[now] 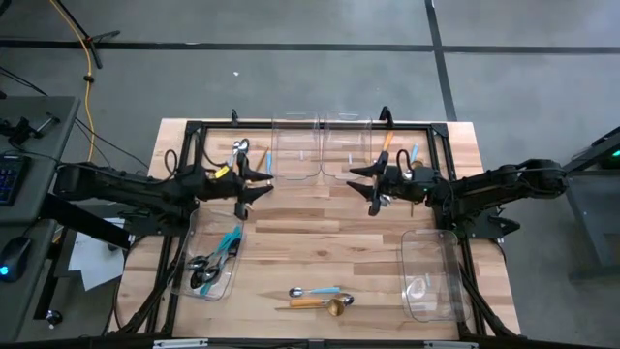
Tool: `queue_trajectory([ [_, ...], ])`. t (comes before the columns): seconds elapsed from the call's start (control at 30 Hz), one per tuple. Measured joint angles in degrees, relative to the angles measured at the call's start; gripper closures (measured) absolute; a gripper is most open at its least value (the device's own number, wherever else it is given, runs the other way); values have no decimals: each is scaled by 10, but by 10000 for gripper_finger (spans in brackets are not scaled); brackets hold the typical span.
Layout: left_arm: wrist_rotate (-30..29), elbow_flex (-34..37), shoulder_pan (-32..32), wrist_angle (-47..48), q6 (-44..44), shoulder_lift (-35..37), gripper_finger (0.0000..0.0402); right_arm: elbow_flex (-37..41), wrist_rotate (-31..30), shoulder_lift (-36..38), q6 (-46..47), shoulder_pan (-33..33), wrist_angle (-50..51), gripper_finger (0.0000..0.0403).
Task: Sort silverware by color (type)
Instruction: Put the yellow spoon into the top left transparent bin
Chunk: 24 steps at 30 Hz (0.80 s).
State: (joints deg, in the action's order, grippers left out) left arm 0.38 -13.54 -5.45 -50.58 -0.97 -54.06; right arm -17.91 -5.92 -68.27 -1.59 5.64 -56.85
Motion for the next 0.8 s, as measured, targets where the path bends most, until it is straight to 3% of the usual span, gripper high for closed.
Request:
queue_trajectory([
  [0.27, -12, 0, 0, 2, 16, 0, 273, 0, -74, 0, -2, 1, -37, 237],
  [0.8, -12, 0, 0, 2, 16, 0, 273, 0, -75, 0, -4, 0, -34, 237],
])
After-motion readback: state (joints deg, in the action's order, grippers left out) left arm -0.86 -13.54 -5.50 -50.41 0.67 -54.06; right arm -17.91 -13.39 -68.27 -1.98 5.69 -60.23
